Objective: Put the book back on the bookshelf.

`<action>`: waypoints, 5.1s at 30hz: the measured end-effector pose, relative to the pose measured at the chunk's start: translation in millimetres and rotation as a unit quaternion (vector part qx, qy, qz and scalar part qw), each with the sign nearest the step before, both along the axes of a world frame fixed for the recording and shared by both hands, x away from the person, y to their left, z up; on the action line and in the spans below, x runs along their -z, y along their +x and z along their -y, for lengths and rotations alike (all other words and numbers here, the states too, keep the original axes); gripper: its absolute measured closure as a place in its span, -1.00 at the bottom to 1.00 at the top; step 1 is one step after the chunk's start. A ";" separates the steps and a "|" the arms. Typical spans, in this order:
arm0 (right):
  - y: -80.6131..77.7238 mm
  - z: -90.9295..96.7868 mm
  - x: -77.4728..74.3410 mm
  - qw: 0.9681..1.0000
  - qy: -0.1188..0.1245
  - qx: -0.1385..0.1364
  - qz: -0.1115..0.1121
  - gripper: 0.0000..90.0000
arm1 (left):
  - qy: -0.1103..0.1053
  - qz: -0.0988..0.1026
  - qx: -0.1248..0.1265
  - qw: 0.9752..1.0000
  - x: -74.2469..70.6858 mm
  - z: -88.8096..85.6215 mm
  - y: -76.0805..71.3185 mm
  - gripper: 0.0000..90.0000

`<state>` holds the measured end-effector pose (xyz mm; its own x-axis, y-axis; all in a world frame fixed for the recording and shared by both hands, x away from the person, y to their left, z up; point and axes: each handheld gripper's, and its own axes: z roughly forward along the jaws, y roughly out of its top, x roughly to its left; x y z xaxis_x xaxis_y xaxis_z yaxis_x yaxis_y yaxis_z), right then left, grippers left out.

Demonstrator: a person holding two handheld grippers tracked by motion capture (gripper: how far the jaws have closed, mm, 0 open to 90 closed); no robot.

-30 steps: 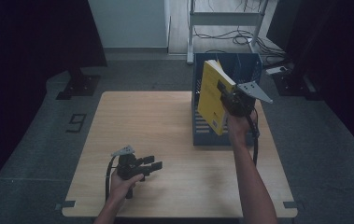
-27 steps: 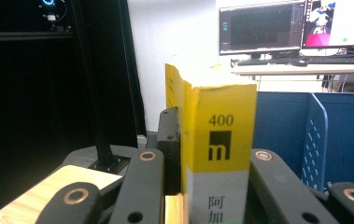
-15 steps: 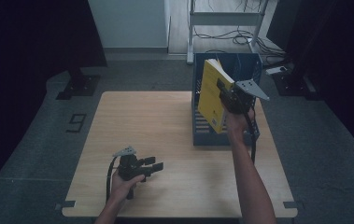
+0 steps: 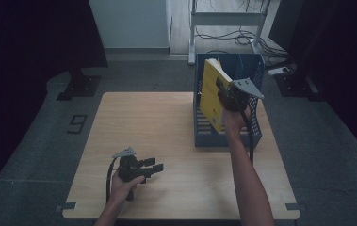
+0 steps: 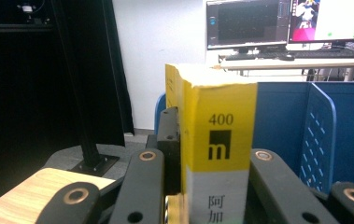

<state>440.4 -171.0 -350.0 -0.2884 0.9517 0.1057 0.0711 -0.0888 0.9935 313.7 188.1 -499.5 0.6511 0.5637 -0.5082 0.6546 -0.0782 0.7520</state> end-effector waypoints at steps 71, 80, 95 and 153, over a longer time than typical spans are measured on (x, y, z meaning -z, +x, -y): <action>49.0 -29.4 72.2 0.998 -0.011 0.044 -0.046 0.66 | -0.011 -0.010 -0.006 1.000 3.2 -7.6 0.9 -0.16; 42.7 -28.8 75.4 0.998 -0.014 0.041 -0.042 0.65 | -0.008 -0.010 -0.003 1.000 3.4 -5.3 0.1 -0.16; 23.0 -27.7 71.8 0.996 -0.034 0.010 -0.078 0.63 | -0.004 -0.011 -0.002 1.000 4.9 -3.3 -0.4 -0.16; 37.5 -36.8 50.6 0.986 -0.105 -0.016 -0.127 0.64 | -0.004 -0.014 -0.005 1.000 6.6 -6.4 0.9 -0.16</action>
<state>477.9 -134.2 -400.6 -0.3090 0.9509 -0.0203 0.3203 0.1242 0.9391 314.7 194.5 -506.1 0.6301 0.5663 -0.5313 0.6768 -0.0651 0.7333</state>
